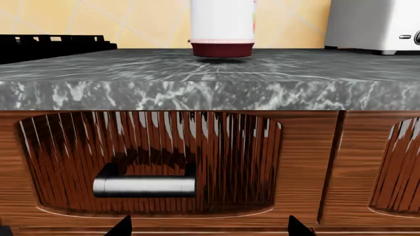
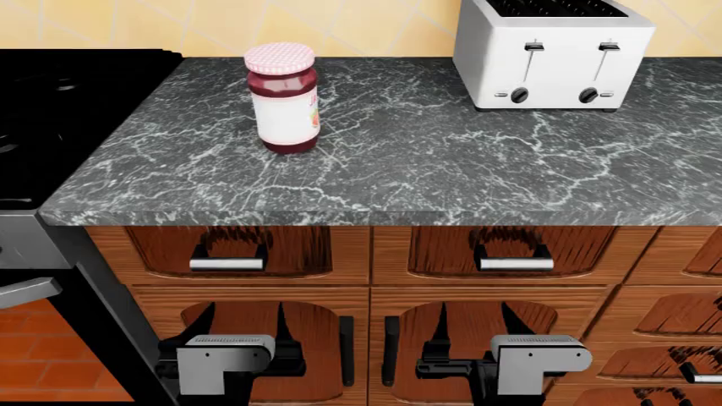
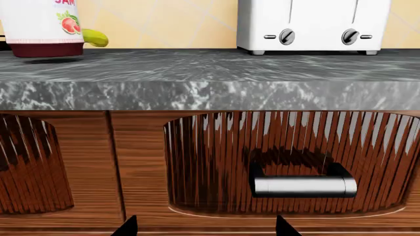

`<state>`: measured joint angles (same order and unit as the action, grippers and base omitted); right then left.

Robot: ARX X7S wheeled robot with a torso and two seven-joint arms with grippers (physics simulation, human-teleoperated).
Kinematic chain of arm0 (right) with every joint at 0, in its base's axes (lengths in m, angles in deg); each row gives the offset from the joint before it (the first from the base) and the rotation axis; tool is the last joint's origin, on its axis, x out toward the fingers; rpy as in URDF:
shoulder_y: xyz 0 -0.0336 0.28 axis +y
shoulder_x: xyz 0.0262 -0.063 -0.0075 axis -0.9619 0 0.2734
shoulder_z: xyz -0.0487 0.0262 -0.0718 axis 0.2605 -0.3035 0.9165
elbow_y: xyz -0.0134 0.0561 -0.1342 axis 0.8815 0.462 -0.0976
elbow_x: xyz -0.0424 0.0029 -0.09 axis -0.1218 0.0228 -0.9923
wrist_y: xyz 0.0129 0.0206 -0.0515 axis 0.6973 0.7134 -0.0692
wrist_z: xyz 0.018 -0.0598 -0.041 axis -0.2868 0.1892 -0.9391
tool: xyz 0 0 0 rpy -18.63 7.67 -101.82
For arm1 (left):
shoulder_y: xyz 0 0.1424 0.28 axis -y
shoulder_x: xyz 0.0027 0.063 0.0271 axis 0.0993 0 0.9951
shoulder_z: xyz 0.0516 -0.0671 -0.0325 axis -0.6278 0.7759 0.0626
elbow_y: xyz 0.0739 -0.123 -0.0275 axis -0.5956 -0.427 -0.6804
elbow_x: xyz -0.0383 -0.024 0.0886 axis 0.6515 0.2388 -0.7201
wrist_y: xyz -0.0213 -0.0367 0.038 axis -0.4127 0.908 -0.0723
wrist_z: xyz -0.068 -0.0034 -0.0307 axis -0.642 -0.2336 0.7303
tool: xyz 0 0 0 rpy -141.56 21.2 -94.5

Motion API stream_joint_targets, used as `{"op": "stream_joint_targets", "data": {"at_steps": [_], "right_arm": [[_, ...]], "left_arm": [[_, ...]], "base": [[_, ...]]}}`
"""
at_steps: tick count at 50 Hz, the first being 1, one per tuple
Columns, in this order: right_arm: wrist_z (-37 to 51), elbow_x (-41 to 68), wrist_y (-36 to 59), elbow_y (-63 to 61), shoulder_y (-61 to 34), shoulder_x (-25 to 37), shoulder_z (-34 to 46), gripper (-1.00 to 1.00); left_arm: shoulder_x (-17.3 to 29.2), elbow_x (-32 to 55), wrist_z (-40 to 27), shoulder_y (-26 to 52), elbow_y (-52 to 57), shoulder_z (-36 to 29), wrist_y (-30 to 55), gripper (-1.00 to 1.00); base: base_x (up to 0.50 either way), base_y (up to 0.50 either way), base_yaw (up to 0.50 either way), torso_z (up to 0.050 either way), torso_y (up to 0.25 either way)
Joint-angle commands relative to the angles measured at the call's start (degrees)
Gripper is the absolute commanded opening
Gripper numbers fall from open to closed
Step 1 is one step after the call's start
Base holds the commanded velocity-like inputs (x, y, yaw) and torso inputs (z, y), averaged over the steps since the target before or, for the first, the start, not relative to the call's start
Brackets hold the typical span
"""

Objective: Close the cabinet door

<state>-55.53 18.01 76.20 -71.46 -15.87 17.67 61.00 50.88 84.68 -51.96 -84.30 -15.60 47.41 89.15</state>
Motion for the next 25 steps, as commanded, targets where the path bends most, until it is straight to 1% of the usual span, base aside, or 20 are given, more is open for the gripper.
{"op": "stream_joint_targets", "data": {"at_steps": [1, 7, 12, 14, 15, 16, 18, 19, 20, 21, 23, 25], "right_arm": [[-0.79, 1.21, -1.17, -0.29, 0.4, 1.05, 2.42, 1.0], [-0.19, 2.1, -1.6, 2.66, -2.27, 1.98, 4.6, 1.0], [0.61, 2.56, -1.2, 0.7, -2.39, 2.74, 5.34, 1.0], [1.06, 2.65, -0.79, -1.1, -2.38, 3.07, 5.44, 1.0], [1.49, 1.85, -0.84, -4.42, -2.29, 3.53, 5.65, 1.0], [1.73, 1.83, -0.63, -6.04, -2.26, 3.71, 5.65, 1.0], [2.12, 2.19, 2.15, -11.07, -2.21, 4.13, 5.48, 1.0], [2.05, 3.18, 4.53, -13.97, -2.6, 4.3, 5.13, 1.0], [2.22, 3.2, 4.89, -15.47, -2.83, 4.49, 5.1, 1.0], [2.57, 3.44, 6.8, -19.73, -3.68, 4.76, 4.73, 1.0], [2.96, 3.84, 9.43, -25.45, -5.46, 5.25, 4.31, 1.0], [3.2, 4.11, 11.85, -28.75, -7.04, 5.58, 4.27, 1.0]], "left_arm": [[1.01, 0.21, -2.02, -0.15, -1.45, -0.43, -1.35, 1.0], [2.31, 2.07, -3.9, -0.54, -1.17, -0.23, -0.87, 1.0], [2.92, 2.82, -4.71, -1.02, 0.2, -0.61, -0.57, 1.0], [3.34, 3.08, -4.59, -0.94, 1.59, -0.83, -2.54, 1.0], [3.67, 2.62, -4.9, -0.65, 4.52, -0.73, -5.63, 1.0], [3.82, 2.92, -5.01, -0.49, 5.8, -0.6, -6.04, 1.0], [4.05, 5.24, -5.05, -0.17, 10.55, 0.01, -2.52, 1.0], [4.09, 5.68, -5.5, 0.68, 13.11, 0.39, -2.39, 1.0], [4.22, 6.41, -5.59, 1.14, 14.7, 0.59, -1.68, 1.0], [4.45, 8.03, -5.84, 2.25, 18.98, 1.11, 0.45, 1.0], [4.99, 8.73, -6.06, 3.33, 23.77, 1.18, 1.22, 1.0], [5.13, 8.46, -6.82, 4.21, 25.91, 1.28, 1.35, 1.0]], "base": [[0.0, 0.0, 0.0, 0.0, 0.0], [0.0, 0.0, 0.0, 0.0, 0.0], [0.0, 0.0, 0.0, 0.0, 0.0], [0.0, 0.0, 0.0, 0.0, 0.0], [0.0, 0.0, 0.0, 0.0, 0.0], [0.0, 0.0, 0.0, 0.0, 0.0], [0.0, 0.0, 0.0, 0.0, 0.0], [0.0, 0.0, 0.0, 0.0, 0.0], [0.0, 0.0, 0.0, 0.0, 0.0], [0.0, 0.0, 0.0, 0.0, 0.0], [0.0, 0.0, 0.0, 0.0, 0.0], [0.0, 0.0, 0.0, 0.0, 0.0]]}}
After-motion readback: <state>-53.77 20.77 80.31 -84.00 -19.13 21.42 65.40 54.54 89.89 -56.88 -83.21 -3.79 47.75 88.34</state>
